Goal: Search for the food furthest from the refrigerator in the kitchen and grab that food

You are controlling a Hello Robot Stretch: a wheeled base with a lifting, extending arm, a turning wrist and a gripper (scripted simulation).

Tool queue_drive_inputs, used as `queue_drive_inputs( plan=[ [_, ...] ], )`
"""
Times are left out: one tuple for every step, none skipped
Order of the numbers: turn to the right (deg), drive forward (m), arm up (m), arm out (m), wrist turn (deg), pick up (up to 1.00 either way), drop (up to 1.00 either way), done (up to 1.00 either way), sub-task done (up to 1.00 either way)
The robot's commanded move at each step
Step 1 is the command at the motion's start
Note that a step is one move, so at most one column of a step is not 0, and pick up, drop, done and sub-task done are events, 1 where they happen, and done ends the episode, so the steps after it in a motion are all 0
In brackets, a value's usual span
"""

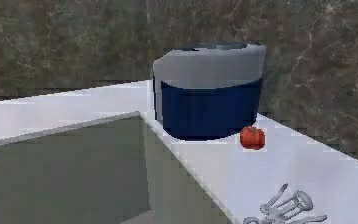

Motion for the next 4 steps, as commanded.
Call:
queue_drive_inputs(
  plan=[
    [-45.0,0.0,0.0,0.0,0.0,0.0,0.0,0.0,0.0],
    [-21.0,0.0,0.0,0.0,0.0,0.0,0.0,0.0,0.0],
    [0.0,0.0,0.5,0.0,0.0,0.0,0.0,0.0,0.0],
    [0.0,0.0,0.38,0.0,0.0,0.0,0.0,0.0,0.0]
  ],
)
